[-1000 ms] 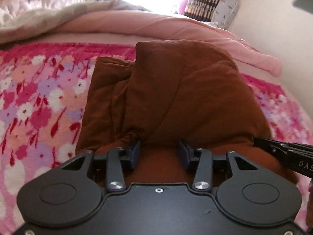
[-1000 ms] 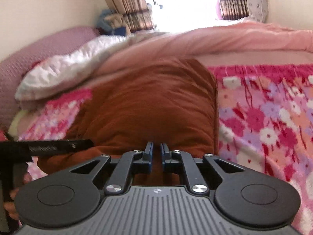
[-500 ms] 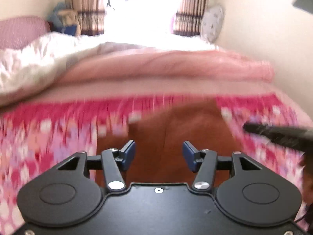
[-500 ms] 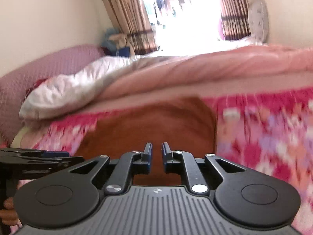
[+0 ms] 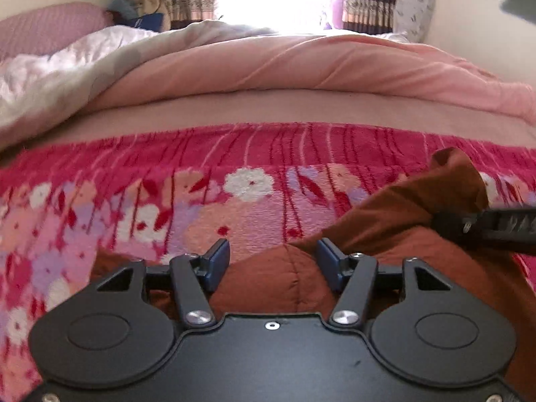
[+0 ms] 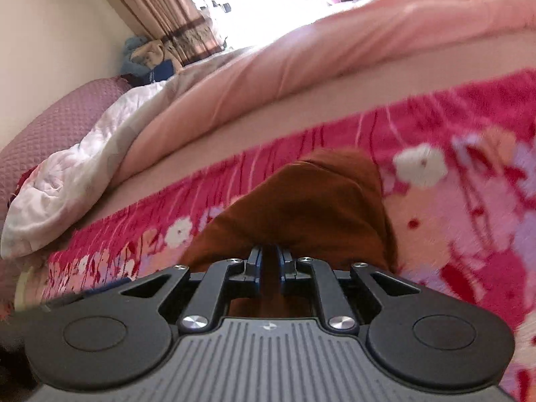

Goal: Fold large clothes

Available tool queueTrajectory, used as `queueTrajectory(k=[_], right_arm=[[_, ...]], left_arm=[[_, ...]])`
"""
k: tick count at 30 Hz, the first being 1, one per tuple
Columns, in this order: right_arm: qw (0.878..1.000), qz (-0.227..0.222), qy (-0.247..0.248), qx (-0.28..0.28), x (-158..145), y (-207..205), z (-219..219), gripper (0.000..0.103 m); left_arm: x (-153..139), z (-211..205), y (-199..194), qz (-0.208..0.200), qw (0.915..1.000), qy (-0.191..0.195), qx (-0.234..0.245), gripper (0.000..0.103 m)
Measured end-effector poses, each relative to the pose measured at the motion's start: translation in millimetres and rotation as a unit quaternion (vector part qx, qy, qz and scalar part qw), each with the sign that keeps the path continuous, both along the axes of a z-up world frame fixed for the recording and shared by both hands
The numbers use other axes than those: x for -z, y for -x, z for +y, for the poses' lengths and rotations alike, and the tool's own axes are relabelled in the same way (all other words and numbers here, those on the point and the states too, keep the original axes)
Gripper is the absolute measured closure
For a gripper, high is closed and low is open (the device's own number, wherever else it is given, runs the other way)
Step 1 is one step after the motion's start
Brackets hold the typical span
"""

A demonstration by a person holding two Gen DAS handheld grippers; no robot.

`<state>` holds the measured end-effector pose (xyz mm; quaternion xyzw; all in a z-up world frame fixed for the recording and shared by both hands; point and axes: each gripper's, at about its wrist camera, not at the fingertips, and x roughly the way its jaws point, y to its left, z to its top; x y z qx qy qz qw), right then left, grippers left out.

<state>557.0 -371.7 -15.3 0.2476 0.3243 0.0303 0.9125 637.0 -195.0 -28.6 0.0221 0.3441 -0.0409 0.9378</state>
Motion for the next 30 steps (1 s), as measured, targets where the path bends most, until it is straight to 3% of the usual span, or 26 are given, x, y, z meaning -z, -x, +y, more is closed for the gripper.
queueTrajectory(k=[5, 7, 11, 15, 17, 19, 23, 25, 27, 30], right_arm=[[0.99, 0.018, 0.139, -0.005, -0.4, -6.5, 42.7, 0.097], [0.987, 0.02, 0.159, -0.004, -0.5, -6.2, 49.4, 0.097], [0.985, 0.015, 0.17, -0.003, -2.3, -4.5, 49.2, 0.097], [0.99, 0.017, 0.139, -0.008, -24.1, 9.2, 37.1, 0.092], [0.993, -0.016, 0.115, -0.002, -40.4, 35.1, 35.1, 0.075], [0.994, -0.048, 0.097, -0.019, -49.7, 60.9, 43.9, 0.066], [0.991, -0.077, 0.112, -0.022, -47.9, 87.5, 68.4, 0.071], [0.99, -0.059, 0.123, -0.024, -37.7, 81.6, 72.9, 0.071], [0.991, -0.045, 0.121, -0.025, -26.6, 73.7, 72.4, 0.071], [0.988, -0.04, 0.144, -0.03, -22.2, 73.0, 69.4, 0.078]], left_arm=[[5.4, 4.2, -4.1, 0.006, 0.9998, 0.018, 0.004, 0.042], [6.8, 4.5, -7.6, 0.008, 0.9997, 0.021, 0.004, 0.042], [5.3, -0.3, -5.6, 0.013, 0.9999, 0.008, 0.007, 0.042], [-26.8, 13.7, 14.2, 0.025, 0.9989, 0.032, 0.023, 0.044], [-48.7, 24.9, 41.7, 0.0, 0.9974, 0.068, 0.027, 0.041], [-60.8, 28.2, 65.3, -0.009, 0.9952, 0.091, 0.036, 0.043], [-50.2, 25.6, 82.8, -0.02, 0.9986, 0.049, 0.002, 0.039], [-28.4, 26.5, 73.6, 0.007, 0.9992, 0.04, 0.004, 0.03], [-11.0, 24.8, 72.7, -0.015, 0.9997, 0.008, 0.015, 0.023], [-12.9, 33.0, 79.3, -0.018, 0.9994, 0.015, 0.023, 0.023]])
